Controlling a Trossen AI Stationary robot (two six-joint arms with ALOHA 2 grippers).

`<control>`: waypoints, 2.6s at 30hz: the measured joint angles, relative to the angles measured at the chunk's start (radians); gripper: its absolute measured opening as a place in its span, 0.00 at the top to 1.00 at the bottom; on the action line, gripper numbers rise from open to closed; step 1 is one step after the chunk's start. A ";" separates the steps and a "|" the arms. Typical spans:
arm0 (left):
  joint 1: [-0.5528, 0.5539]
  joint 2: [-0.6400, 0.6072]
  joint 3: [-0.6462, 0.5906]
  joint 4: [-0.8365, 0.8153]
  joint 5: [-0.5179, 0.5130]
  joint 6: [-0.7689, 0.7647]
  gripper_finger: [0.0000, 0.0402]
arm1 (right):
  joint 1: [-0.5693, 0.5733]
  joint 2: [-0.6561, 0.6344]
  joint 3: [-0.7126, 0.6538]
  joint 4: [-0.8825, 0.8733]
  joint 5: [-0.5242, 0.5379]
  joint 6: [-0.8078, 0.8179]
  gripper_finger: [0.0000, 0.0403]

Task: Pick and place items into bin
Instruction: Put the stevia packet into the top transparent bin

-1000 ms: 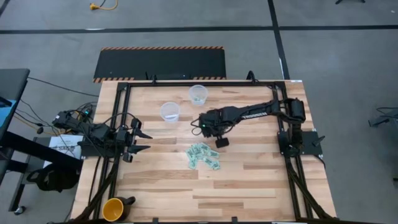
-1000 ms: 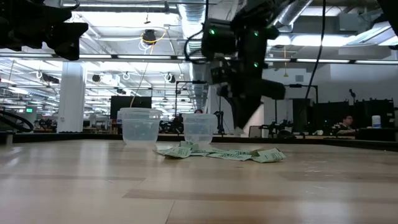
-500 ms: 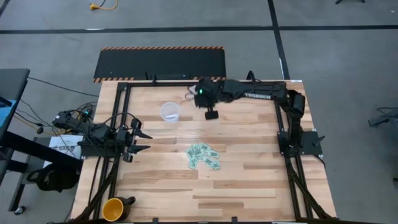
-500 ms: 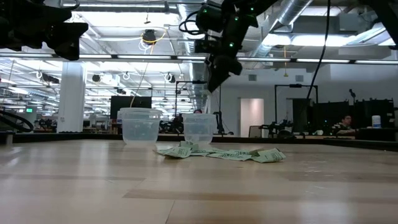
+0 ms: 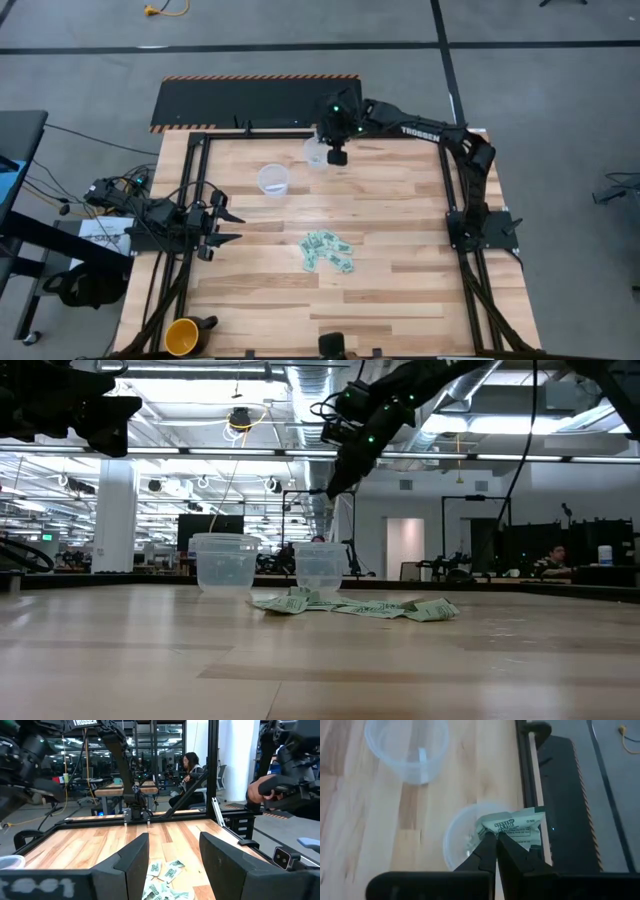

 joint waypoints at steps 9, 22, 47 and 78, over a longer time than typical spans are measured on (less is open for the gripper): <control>0.000 0.000 0.000 -0.004 0.000 0.000 0.59 | -0.006 0.084 0.000 0.019 -0.020 0.015 1.00; 0.000 0.000 0.000 -0.005 0.000 0.000 0.59 | -0.013 0.178 0.000 0.026 0.040 0.016 0.94; 0.000 0.000 0.000 0.000 -0.002 0.000 0.59 | 0.115 -0.044 0.061 -0.467 0.078 0.082 0.68; 0.000 0.000 0.000 0.074 -0.005 0.019 0.59 | 0.496 -0.084 -0.315 -0.235 0.041 0.599 0.59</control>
